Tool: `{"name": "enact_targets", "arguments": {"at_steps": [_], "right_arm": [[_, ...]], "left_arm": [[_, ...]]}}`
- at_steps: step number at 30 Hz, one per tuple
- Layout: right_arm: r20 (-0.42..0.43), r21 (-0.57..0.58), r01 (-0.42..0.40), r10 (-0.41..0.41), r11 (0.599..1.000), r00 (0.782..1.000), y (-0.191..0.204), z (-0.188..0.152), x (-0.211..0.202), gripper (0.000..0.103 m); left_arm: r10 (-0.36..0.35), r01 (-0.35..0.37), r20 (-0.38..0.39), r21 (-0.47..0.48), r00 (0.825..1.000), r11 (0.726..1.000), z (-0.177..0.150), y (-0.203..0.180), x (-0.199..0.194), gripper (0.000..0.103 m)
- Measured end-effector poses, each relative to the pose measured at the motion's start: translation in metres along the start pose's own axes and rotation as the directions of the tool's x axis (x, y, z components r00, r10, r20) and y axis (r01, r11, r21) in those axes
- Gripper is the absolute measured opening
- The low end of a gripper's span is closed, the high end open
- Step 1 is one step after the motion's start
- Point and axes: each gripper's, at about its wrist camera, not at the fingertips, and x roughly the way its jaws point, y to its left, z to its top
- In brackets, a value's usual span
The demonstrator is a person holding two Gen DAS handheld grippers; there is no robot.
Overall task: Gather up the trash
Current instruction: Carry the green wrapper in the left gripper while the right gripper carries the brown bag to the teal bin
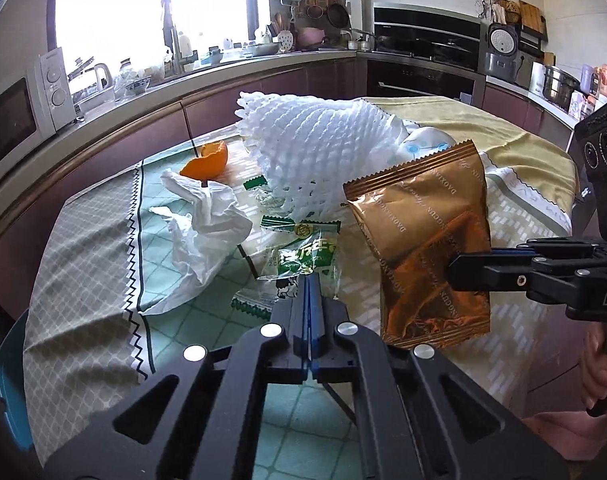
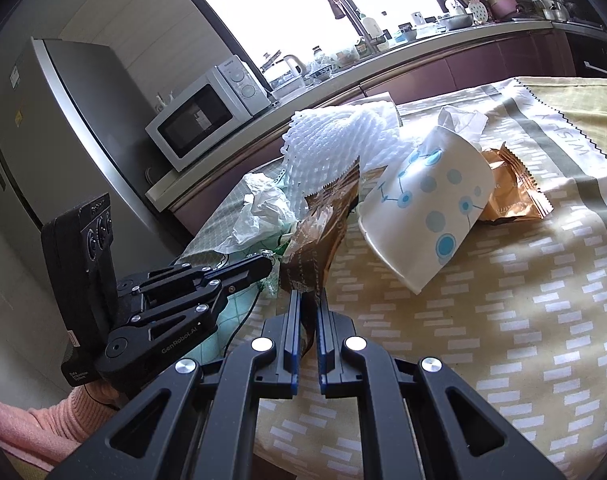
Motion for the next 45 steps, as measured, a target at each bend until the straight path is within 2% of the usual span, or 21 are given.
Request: {"name": "enact_targets", "arguments": {"at_steps": [10,13,15,16,17,18,21,24,27,28,31,34,37,45], "right_arm": [[0.009,-0.015,-0.008,0.008,1.000,1.000,0.003,0.002,-0.003,0.006],[0.013,-0.018,-0.008,0.008,1.000,1.000,0.005,0.004,-0.002,0.006],[0.017,-0.015,-0.009,0.009,1.000,1.000,0.004,0.005,-0.003,0.006],[0.019,-0.014,-0.009,0.009,1.000,1.000,0.005,0.004,-0.003,0.006],[0.020,-0.014,-0.008,0.008,1.000,1.000,0.005,0.004,-0.003,0.006],[0.021,-0.014,-0.008,0.009,1.000,1.000,0.005,0.004,-0.004,0.006],[0.018,-0.010,-0.007,0.007,1.000,1.000,0.003,0.003,-0.005,0.006],[0.018,-0.001,-0.007,0.007,1.000,1.000,-0.001,0.003,-0.006,0.006],[0.019,0.007,-0.010,0.010,1.000,1.000,-0.004,0.003,-0.005,0.006],[0.018,0.010,-0.012,0.012,1.000,1.000,-0.005,0.003,-0.005,0.006],[0.016,0.013,-0.015,0.015,1.000,1.000,-0.006,0.003,-0.003,0.006],[0.017,0.013,-0.015,0.015,1.000,1.000,-0.007,0.003,-0.003,0.006],[0.019,0.012,-0.016,0.015,1.000,1.000,-0.008,0.005,-0.003,0.006],[0.017,-0.018,-0.048,0.048,0.999,0.999,0.005,0.010,-0.002,0.006]], "left_arm": [[-0.059,0.063,0.050,-0.072,0.997,0.995,-0.009,0.012,-0.031,0.001],[-0.046,0.049,0.070,-0.038,0.997,0.998,-0.010,0.009,-0.039,0.001],[-0.044,0.045,0.068,-0.021,0.997,0.999,-0.008,0.007,-0.037,0.013],[-0.030,0.031,0.070,-0.007,0.997,1.000,-0.007,0.004,-0.035,0.030],[-0.012,0.011,0.075,0.012,0.997,1.000,-0.006,0.002,-0.033,0.042],[-0.002,0.000,0.072,0.027,0.997,1.000,-0.004,0.000,-0.029,0.045],[0.022,-0.026,0.050,0.081,0.998,0.996,0.003,-0.005,-0.015,0.044],[0.022,-0.020,-0.017,0.110,1.000,0.994,0.007,-0.008,0.002,0.043],[0.026,-0.022,-0.044,0.102,0.999,0.995,0.010,-0.006,0.008,0.030],[0.024,-0.019,-0.048,0.093,0.999,0.995,0.012,-0.003,0.010,0.019],[-0.007,0.010,-0.062,0.052,0.998,0.999,0.013,0.004,0.013,0.004],[0.000,0.002,-0.044,0.041,0.999,0.999,0.012,0.005,0.008,0.003],[-0.026,0.026,-0.021,0.008,0.999,1.000,0.011,0.009,-0.001,0.002],[-0.066,0.071,0.070,-0.069,0.995,0.995,0.005,0.023,-0.048,0.002]]}}
